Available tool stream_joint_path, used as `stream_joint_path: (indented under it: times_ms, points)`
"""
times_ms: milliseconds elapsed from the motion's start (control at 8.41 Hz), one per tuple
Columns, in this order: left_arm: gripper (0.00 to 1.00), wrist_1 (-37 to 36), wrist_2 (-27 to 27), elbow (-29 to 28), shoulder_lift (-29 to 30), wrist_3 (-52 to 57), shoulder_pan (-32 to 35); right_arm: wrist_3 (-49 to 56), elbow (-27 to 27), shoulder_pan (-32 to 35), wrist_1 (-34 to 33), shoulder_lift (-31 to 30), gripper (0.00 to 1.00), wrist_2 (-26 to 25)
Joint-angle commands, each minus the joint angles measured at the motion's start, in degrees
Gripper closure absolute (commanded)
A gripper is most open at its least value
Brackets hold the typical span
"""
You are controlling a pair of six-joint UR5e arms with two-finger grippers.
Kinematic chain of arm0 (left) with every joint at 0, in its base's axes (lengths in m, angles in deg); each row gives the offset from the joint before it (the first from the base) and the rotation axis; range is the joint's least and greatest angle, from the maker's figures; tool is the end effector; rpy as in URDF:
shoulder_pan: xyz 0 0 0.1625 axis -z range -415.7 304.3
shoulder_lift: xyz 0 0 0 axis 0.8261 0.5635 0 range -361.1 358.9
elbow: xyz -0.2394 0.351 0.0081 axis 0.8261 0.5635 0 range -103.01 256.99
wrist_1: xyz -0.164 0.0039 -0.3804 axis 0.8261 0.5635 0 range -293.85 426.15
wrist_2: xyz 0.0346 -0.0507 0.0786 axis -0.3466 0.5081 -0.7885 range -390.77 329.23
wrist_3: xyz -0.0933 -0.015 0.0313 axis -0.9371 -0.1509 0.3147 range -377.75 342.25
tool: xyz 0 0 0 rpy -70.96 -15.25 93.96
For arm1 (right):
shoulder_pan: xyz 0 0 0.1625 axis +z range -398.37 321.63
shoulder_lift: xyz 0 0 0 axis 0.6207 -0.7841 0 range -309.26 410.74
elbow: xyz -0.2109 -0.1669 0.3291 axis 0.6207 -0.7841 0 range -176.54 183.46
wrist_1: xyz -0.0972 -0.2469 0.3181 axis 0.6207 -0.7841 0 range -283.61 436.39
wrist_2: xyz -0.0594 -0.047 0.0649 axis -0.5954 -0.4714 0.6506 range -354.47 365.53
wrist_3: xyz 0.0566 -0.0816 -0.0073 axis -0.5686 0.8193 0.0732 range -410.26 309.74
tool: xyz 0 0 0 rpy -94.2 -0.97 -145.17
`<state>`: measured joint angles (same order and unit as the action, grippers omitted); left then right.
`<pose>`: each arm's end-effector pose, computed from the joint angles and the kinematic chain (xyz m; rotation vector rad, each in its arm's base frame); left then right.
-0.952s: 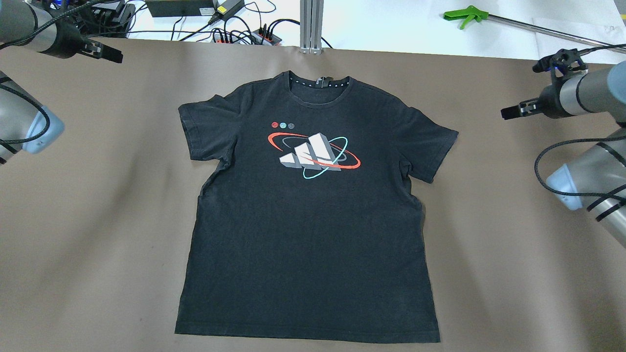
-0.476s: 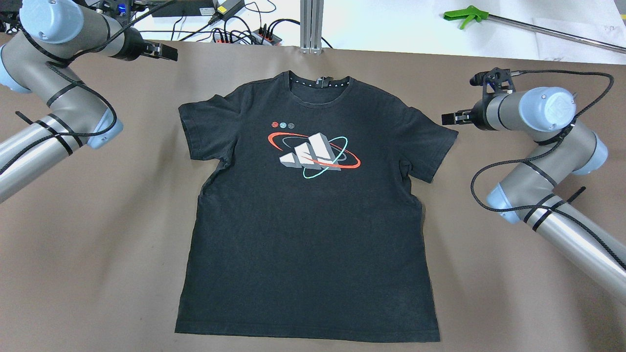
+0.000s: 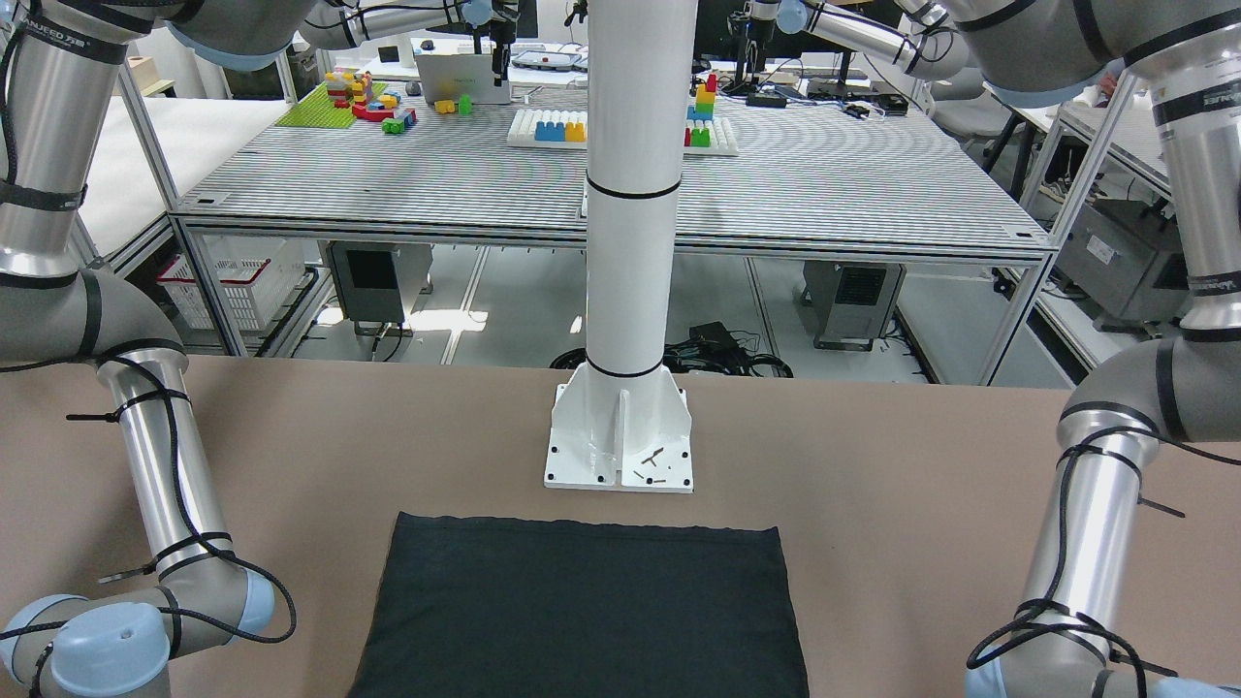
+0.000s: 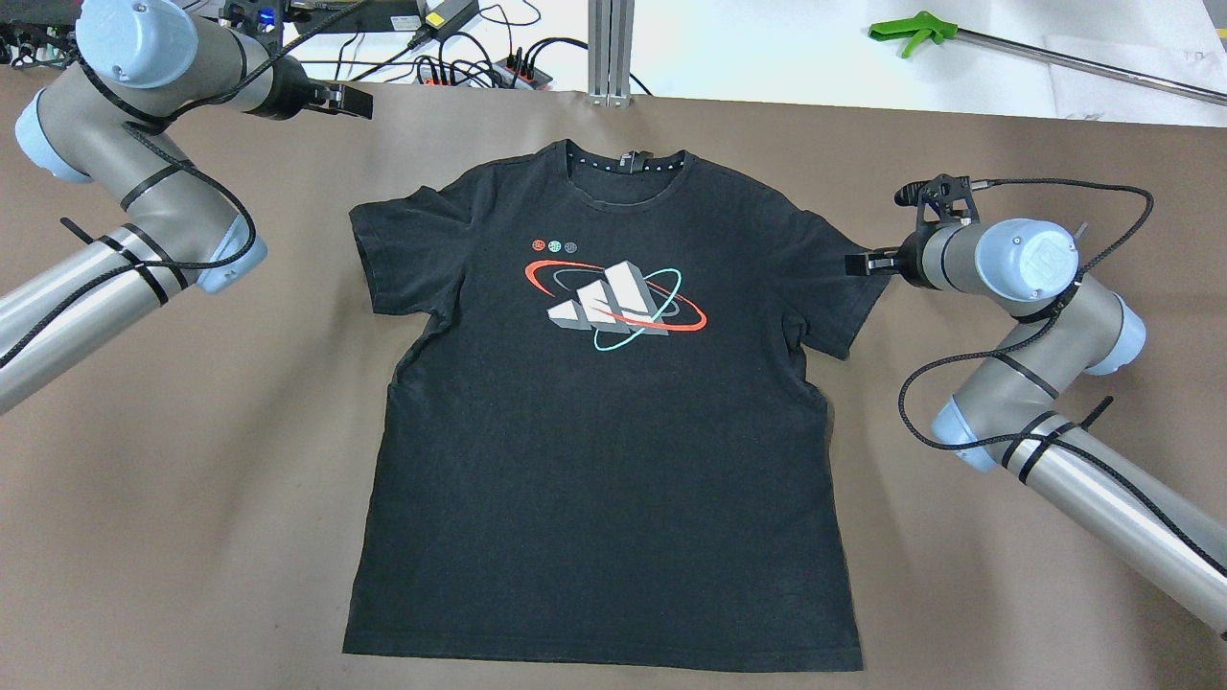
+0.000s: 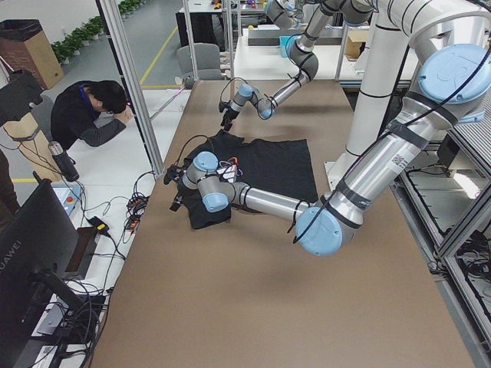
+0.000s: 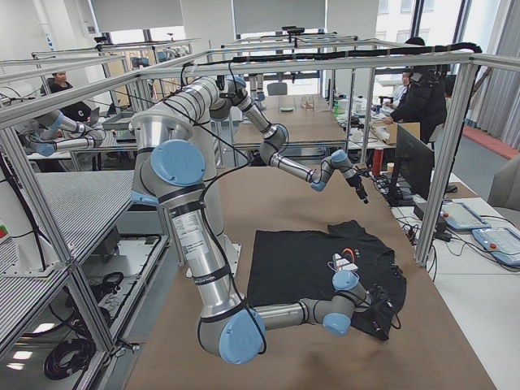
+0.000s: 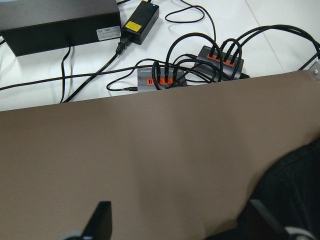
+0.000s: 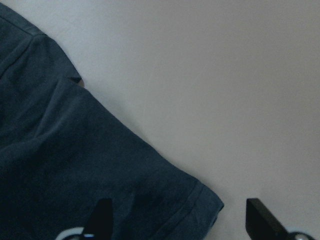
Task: Fold clothes
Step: 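Move both grippers toward the shirt's sleeves near the collar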
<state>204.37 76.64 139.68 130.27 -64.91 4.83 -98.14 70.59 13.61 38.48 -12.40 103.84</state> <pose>0.2994 -0.7402 0.3421 0.6760 0.8823 -0.1113 -0.3503 -0.6409 0.4866 0.6244 -0.7634 0.0870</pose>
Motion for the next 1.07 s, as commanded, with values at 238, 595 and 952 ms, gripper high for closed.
stream_joint_path:
  times_ms: [238,595,952]
  points:
    - [0.05,0.0,0.0,0.2,0.2,-0.3,-0.2,-0.3,-0.7,-0.4,0.0,-0.6,0.29,-0.2]
    - [0.05,0.3,0.0,0.3,0.1,-0.4,-0.3,-0.9,-0.7,-1.2,-0.1,-0.7,0.75,-0.3]
    - [0.05,0.4,0.0,0.5,0.1,-0.6,-0.3,-1.0,0.2,-1.2,-0.3,-0.2,1.0,0.2]
